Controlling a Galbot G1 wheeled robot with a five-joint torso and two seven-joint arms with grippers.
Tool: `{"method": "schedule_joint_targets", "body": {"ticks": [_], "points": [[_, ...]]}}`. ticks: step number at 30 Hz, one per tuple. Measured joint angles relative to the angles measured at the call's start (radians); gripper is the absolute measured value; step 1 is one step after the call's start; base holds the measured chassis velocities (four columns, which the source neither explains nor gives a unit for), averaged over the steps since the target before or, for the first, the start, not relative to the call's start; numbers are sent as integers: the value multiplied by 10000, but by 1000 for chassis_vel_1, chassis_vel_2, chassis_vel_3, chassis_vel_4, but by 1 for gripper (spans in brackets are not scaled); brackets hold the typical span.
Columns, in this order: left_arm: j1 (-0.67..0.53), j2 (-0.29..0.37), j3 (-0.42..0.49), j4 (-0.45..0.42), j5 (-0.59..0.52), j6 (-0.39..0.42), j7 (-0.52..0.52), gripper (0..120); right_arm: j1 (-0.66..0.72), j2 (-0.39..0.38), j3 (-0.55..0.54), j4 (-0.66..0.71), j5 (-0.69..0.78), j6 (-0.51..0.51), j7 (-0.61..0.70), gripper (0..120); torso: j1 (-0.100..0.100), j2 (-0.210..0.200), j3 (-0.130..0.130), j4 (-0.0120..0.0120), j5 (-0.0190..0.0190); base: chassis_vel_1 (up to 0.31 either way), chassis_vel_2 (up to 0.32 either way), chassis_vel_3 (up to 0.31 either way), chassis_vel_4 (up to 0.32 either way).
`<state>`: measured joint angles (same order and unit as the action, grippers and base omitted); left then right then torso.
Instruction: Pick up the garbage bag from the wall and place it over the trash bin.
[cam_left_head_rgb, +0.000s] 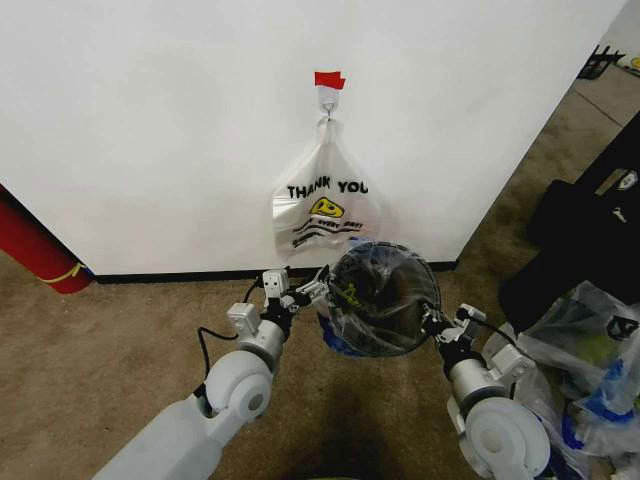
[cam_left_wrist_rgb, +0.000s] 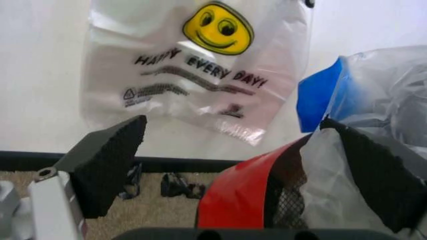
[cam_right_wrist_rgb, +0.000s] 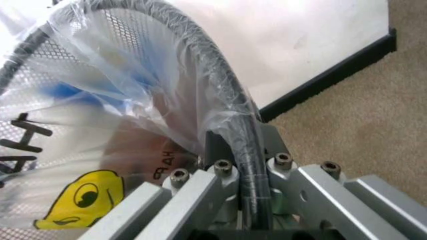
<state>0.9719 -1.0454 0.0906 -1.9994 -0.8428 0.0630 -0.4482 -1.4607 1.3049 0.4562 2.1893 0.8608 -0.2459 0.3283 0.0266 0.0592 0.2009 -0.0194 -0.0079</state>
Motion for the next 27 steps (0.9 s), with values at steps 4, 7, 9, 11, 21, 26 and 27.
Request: {"method": "schedule_joint_targets", "body": {"ticks": [4, 7, 9, 11, 21, 26, 27], "points": [[-24, 185, -21, 74, -228, -2, 122, 100, -2, -63, -71, 117, -25, 0, 2, 0, 0, 0, 0, 3, 0, 0, 0, 0, 0], [9, 375, -56, 185, -359, 6, 312, 100, -40, -142, -64, 156, -26, -1, 2, 0, 0, 0, 0, 1, -1, 0, 0, 0, 0], [44, 480, -178, 179, -520, 23, 325, 100, -52, -160, -32, 169, -11, 0, -24, 0, 0, 0, 0, -1, -2, 0, 0, 0, 0], [95, 559, -361, -14, -722, 51, 300, 100, -60, -157, -3, 148, 15, 3, -67, 0, 0, 0, 0, 2, -2, 0, 0, 0, 0], [776, 1079, -1258, -1230, -1345, 113, 203, 100, -12, -92, 67, -193, 325, 34, 18, 0, 0, 0, 0, 2, -1, 0, 0, 0, 0], [2099, 998, -2867, -1469, -1153, -397, 543, 100, 12, -151, 34, -144, 966, -119, 365, 0, 0, 0, -1, -1, -2, 0, 0, 0, 0], [2480, 930, -3297, -1511, -937, -607, 687, 100, 38, -162, 18, -138, 1125, -282, 520, 0, 0, 0, -1, 3, -4, 0, 0, 0, 0]]}}
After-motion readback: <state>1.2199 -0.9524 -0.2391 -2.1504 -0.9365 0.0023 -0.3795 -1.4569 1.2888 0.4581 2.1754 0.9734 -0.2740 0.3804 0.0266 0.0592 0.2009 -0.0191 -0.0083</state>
